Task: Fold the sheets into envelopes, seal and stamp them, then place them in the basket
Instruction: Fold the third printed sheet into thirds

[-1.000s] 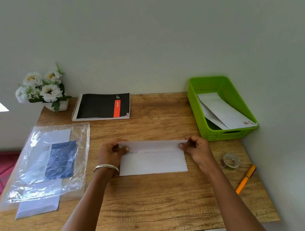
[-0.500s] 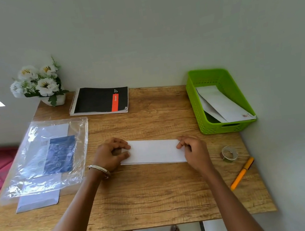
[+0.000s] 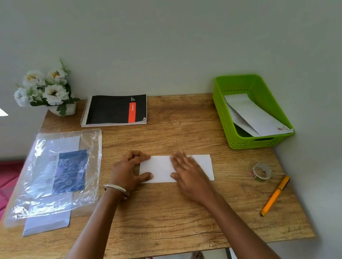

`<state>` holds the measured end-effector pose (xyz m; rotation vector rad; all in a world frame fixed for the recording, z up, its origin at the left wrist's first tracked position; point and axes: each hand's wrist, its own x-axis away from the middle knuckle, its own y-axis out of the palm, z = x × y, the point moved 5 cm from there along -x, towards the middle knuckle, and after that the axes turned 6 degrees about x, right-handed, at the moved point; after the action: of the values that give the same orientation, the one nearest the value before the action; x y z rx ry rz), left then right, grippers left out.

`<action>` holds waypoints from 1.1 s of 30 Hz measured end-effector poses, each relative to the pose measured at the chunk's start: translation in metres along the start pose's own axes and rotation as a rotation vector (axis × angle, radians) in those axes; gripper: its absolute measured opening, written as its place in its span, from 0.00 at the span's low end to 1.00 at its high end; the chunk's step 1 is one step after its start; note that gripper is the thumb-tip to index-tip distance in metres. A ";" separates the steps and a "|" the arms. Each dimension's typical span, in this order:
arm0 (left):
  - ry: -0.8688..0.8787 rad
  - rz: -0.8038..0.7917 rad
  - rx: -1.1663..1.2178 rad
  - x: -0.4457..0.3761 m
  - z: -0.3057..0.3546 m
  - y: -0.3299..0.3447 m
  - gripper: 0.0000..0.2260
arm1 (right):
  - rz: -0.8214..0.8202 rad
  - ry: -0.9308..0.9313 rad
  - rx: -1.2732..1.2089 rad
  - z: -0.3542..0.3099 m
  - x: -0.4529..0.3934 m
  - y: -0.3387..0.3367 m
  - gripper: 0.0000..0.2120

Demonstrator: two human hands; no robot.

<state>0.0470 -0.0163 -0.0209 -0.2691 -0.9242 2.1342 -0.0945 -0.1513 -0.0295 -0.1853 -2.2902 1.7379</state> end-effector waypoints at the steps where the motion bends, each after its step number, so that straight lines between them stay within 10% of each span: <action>1: -0.006 -0.007 0.004 0.000 0.000 0.000 0.24 | 0.017 0.051 0.019 0.014 0.008 0.001 0.28; 8: -0.004 -0.009 0.009 -0.001 -0.003 0.003 0.24 | 0.116 0.245 0.141 0.077 0.048 -0.005 0.44; 19: 0.010 0.072 -0.140 0.006 0.008 0.006 0.20 | 0.157 0.431 0.180 0.055 0.039 -0.004 0.28; 23: -0.162 0.138 0.299 0.016 0.012 -0.014 0.12 | 0.227 0.530 0.174 0.040 0.031 -0.017 0.27; 33: -0.639 0.917 0.399 0.105 -0.080 -0.119 0.09 | 0.325 -0.134 -0.143 -0.093 -0.019 -0.020 0.14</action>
<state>0.0819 0.1537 0.0159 0.2784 -0.7378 3.3084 -0.0492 -0.0751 0.0110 -0.5091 -2.6031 1.7781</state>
